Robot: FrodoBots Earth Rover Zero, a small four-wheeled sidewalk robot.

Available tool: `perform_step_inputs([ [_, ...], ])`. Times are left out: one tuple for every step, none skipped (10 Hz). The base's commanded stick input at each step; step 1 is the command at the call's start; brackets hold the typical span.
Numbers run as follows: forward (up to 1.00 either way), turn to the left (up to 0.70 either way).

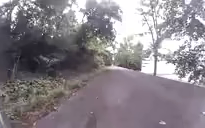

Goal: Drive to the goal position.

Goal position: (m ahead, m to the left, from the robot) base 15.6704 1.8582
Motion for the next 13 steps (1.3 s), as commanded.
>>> perform_step_inputs([
  [0.70, 0.00],
  [0.70, 0.00],
  [0.70, 0.00],
  [0.70, 0.00],
  [0.70, 0.00],
  [0.70, 0.00],
  [0.70, 0.00],
  [0.70, 0.00],
  [0.70, 0.00],
  [0.70, 0.00],
  [0.70, 0.00],
  [0.70, 0.00],
  [0.70, 0.00],
])
